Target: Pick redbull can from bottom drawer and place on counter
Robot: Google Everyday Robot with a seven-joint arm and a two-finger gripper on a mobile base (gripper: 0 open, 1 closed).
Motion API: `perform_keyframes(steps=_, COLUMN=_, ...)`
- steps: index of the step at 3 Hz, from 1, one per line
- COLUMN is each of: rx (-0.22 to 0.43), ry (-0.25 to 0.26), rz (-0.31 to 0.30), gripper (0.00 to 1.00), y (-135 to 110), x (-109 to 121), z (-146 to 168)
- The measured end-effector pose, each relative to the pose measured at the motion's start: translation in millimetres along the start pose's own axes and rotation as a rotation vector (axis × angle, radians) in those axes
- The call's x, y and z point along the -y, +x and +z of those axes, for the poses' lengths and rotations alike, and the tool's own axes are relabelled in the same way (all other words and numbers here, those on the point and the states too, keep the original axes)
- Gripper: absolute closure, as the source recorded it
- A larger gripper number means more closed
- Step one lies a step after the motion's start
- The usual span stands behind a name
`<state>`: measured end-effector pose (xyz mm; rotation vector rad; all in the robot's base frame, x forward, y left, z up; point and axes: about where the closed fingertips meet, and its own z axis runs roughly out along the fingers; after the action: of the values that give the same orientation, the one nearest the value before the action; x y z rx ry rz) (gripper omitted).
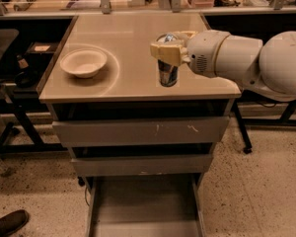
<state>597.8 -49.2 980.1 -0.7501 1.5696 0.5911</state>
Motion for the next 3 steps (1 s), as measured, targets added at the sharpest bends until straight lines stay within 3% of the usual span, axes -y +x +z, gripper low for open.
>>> perform_keyframes(steps=1, rx=0.000, ry=0.000, rz=0.000, gripper=1.00, y=0.1, x=0.0, z=0.0)
perform_keyframes(steps=3, rx=0.019, ry=-0.046, rz=0.104, gripper=1.00, y=12.1, x=33.6, z=55.4)
